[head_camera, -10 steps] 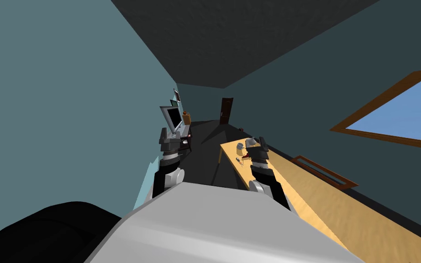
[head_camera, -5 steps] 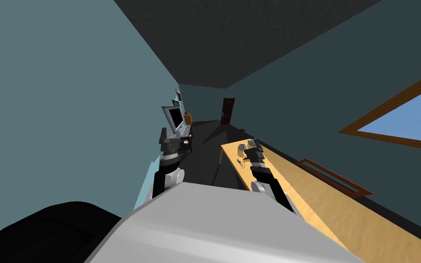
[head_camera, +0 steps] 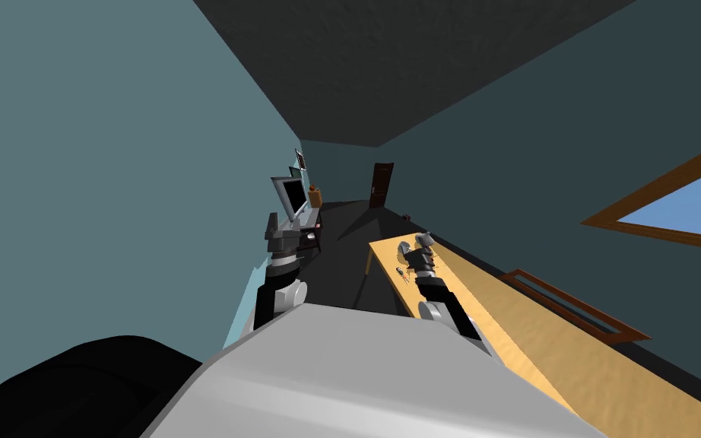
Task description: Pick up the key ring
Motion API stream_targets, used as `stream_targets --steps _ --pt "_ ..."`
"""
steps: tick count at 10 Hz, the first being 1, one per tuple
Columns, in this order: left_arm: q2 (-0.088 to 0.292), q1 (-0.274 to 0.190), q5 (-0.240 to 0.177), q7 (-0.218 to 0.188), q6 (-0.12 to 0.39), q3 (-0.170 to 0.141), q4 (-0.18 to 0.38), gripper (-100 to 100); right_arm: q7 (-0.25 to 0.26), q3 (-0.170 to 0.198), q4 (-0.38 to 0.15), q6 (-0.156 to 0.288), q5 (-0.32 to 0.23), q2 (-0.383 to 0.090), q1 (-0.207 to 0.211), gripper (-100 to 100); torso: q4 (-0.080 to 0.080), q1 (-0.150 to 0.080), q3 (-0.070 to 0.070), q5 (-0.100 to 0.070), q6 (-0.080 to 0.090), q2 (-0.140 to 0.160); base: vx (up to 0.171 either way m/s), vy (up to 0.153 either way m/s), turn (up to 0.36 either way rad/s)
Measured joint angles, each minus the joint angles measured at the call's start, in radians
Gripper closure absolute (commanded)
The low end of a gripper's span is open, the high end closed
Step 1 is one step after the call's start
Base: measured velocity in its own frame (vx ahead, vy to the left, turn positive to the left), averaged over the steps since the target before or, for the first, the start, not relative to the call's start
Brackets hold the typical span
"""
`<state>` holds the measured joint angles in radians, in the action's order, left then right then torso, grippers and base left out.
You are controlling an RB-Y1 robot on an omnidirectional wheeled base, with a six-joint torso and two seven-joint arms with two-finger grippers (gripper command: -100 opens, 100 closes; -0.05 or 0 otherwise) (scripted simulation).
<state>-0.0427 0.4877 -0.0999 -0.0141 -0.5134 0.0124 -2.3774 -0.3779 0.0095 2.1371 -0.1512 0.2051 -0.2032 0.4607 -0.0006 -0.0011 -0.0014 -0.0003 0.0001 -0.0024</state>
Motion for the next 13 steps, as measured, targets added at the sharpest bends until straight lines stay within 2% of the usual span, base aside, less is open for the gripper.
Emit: stream_targets --steps 2,10,13 --pt "0.0 0.0 0.0 0.0 0.0 0.0 0.0 0 -0.041 -0.007 -0.024 0.061 0.027 -0.004 -0.008 -100 0.0 0.0 0.0 0.0 0.0 0.0 0.032 -0.016 0.055" --pt "0.0 0.0 0.0 0.0 0.0 0.0 0.0 0 -0.226 -0.04 -0.175 0.244 0.135 -0.038 -0.04 -100 0.0 0.0 0.0 0.0 0.0 0.0 0.032 -0.015 0.055" --pt "0.0 0.0 0.0 0.0 0.0 0.0 0.0 0 -0.279 -0.049 -0.217 0.311 0.166 -0.045 -0.052 -100 0.0 0.001 0.0 0.0 0.0 0.001 0.026 -0.01 0.054"
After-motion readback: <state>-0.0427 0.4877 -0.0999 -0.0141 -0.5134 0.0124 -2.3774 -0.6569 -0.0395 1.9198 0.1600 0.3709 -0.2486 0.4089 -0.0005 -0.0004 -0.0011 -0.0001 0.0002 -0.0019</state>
